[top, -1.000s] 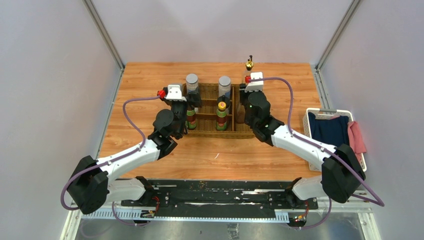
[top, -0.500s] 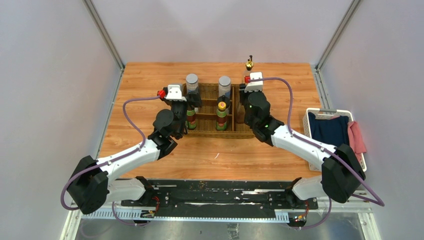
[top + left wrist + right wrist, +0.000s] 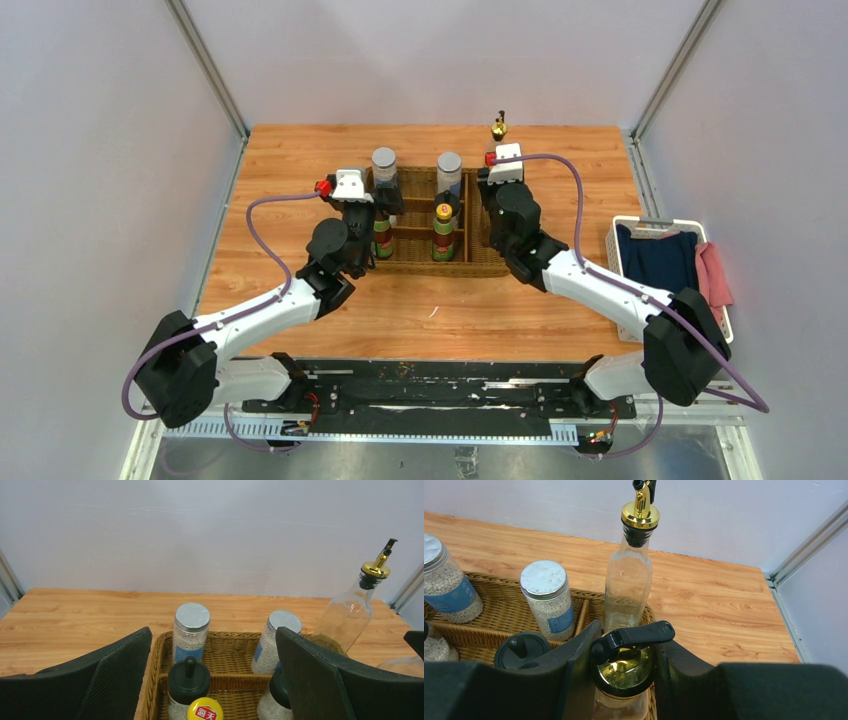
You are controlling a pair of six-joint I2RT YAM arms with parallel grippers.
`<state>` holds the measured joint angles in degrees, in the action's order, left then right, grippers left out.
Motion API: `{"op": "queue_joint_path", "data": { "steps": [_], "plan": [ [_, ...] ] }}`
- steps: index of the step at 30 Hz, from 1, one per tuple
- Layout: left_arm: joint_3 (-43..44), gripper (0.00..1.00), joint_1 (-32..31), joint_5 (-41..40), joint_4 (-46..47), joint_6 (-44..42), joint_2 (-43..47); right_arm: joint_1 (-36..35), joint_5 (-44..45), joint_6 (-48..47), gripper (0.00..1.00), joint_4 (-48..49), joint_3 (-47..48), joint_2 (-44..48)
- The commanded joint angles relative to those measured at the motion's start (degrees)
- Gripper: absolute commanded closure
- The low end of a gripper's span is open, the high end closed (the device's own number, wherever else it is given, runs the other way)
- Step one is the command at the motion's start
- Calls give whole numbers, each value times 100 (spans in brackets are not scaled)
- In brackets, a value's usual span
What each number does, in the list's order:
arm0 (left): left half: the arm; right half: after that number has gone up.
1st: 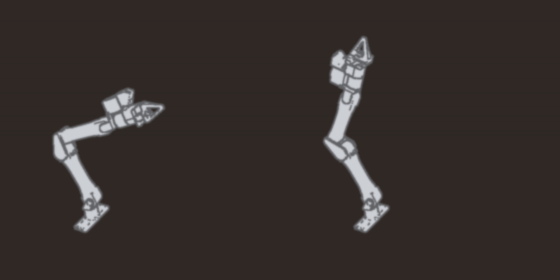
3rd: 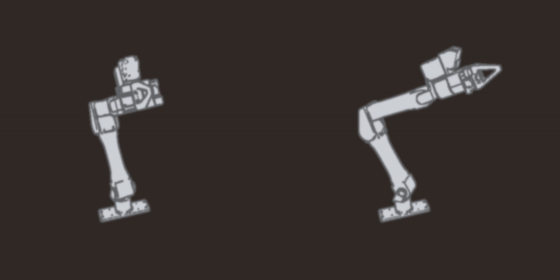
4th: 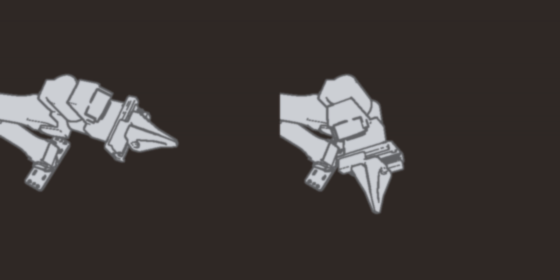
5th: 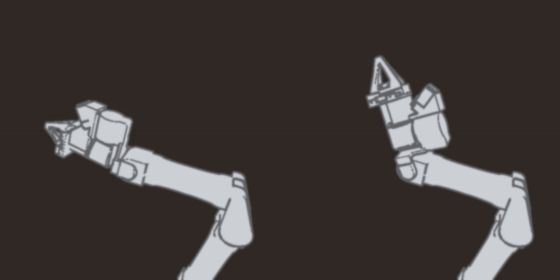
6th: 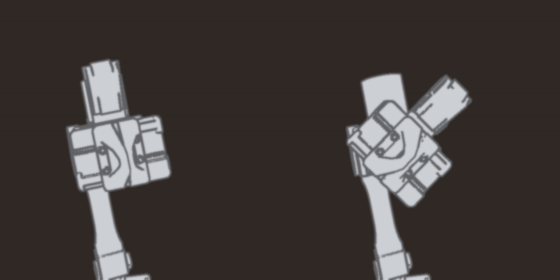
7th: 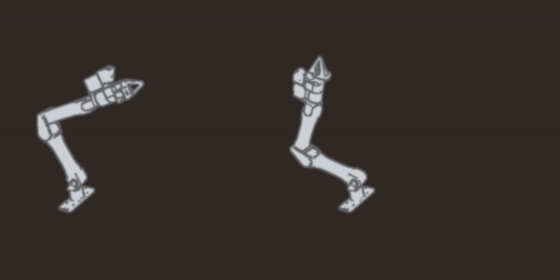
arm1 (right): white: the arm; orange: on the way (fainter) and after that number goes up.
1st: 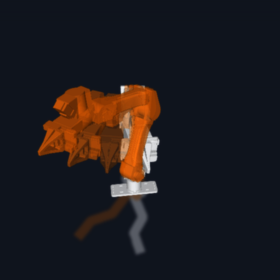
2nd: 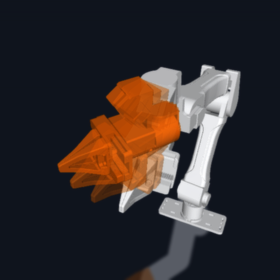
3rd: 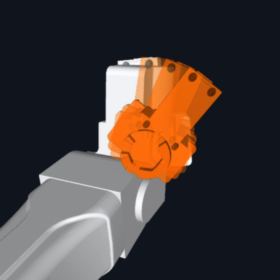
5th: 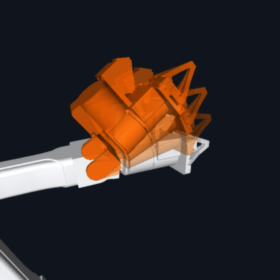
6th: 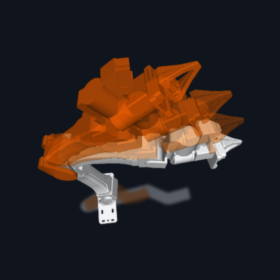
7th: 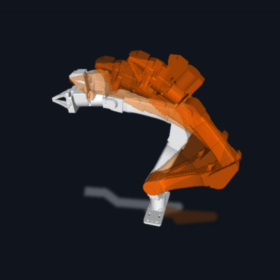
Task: Organize the condiment bottles
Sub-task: Place the bottle in the storage box, then reset both arms
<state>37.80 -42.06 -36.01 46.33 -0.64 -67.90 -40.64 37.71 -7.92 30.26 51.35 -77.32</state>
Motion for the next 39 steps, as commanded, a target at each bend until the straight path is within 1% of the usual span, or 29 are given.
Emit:
{"op": "queue_joint_path", "data": {
  "steps": [1, 5, 6, 11, 12, 15, 21, 35, 37, 39],
  "plan": [
    [-44, 2, 23, -35, 43, 11, -44, -21, 227, -132, 100, 370, 85, 94],
    [-45, 2, 23, -36, 43, 21, -60, -17, 256, -131, 99, 378, 7, 103],
    [-40, 2, 23, -37, 43, 21, -64, -15, 282, -120, 93, 353, 6, 103],
    [-35, 1, 23, -31, 35, 21, -66, -22, 288, -17, 55, 157, 35, 87],
    [-36, 1, 23, -25, 34, 21, -66, -21, 281, -2, 50, 122, 48, 79],
    [-40, 1, 23, -45, 28, 12, -66, -15, 303, 42, 43, 86, 34, 77],
    [-45, 0, 23, -46, 26, 3, -57, -21, 333, 66, 33, 68, 24, 85],
    [37, 0, 23, -99, 17, -34, -86, 113, 410, -242, 29, 136, 327, 187],
    [87, 0, 23, -99, 8, -47, -84, 118, 382, -318, 27, 70, 455, 228],
    [146, 0, 23, -99, -13, -62, -75, 117, 335, -364, 23, -50, 596, 282]
  ]
}}
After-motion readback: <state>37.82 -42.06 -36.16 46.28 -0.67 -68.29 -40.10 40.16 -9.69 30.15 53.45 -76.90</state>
